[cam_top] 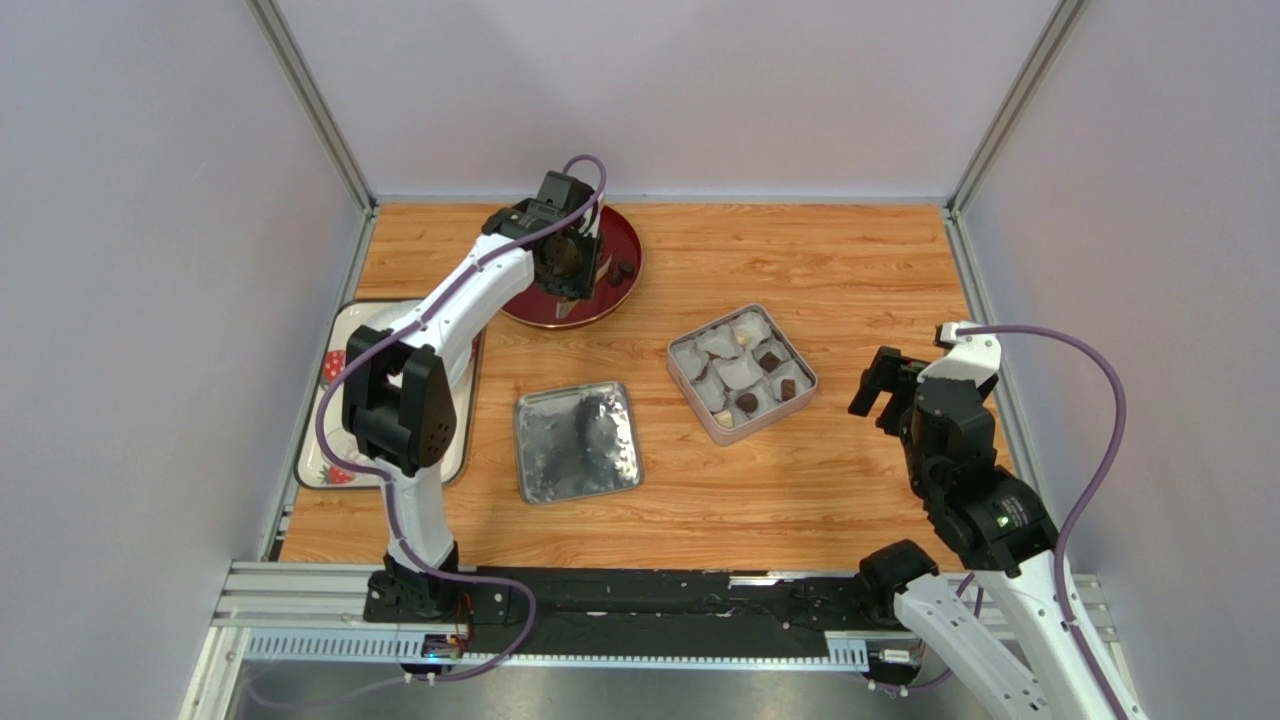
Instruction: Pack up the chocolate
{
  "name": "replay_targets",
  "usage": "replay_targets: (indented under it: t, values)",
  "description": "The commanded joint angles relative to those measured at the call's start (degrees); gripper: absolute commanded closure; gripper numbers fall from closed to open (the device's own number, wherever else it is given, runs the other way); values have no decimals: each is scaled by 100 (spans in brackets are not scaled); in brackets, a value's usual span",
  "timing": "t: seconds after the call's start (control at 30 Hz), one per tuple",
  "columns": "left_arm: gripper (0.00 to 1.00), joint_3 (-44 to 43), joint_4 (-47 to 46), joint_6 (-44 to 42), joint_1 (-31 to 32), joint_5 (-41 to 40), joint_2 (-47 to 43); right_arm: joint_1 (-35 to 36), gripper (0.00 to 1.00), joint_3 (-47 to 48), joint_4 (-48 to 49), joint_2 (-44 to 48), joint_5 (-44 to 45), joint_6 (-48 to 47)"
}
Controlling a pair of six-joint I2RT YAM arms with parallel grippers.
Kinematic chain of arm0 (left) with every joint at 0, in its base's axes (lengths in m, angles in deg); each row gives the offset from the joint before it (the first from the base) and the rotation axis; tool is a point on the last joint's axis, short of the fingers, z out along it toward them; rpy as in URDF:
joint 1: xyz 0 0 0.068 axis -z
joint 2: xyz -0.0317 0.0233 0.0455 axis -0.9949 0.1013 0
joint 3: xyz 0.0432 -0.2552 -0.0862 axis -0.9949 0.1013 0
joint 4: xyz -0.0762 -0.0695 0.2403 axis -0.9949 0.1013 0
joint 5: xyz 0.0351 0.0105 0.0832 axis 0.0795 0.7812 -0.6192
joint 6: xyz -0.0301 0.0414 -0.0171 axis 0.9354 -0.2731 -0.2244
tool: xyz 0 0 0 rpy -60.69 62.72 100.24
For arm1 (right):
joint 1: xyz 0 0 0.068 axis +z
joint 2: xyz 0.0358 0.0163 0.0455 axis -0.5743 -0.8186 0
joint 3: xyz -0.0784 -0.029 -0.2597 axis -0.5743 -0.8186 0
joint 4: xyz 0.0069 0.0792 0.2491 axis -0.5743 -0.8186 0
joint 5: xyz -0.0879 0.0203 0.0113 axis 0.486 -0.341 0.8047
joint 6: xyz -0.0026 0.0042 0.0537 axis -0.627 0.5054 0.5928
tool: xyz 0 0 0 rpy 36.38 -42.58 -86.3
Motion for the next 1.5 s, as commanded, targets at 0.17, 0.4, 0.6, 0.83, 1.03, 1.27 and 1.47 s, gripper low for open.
replay_targets:
  t: [0.17,0.4,0.6,0.83,1.03,1.27,1.47]
  values:
    - [56,-311,38,-114,-28,206,151,0,15,-8,232,-6,42,-75]
    - [56,-372,74,-141,-28,267,362,-8,15,-17,232,-14,42,-75]
    - [56,-416,109,-158,-28,259,503,0,15,-8,241,-14,42,-75]
    - [58,-443,214,-150,-28,250,564,1,15,-8,232,-32,24,-67]
    - [65,-311,276,-124,-28,215,248,1,15,-8,241,-23,-2,-67]
    - [68,172,267,-132,-28,136,-489,-8,15,1,241,3,-46,-58]
    - [68,480,276,-176,-19,223,-973,1,15,1,250,38,-64,-49]
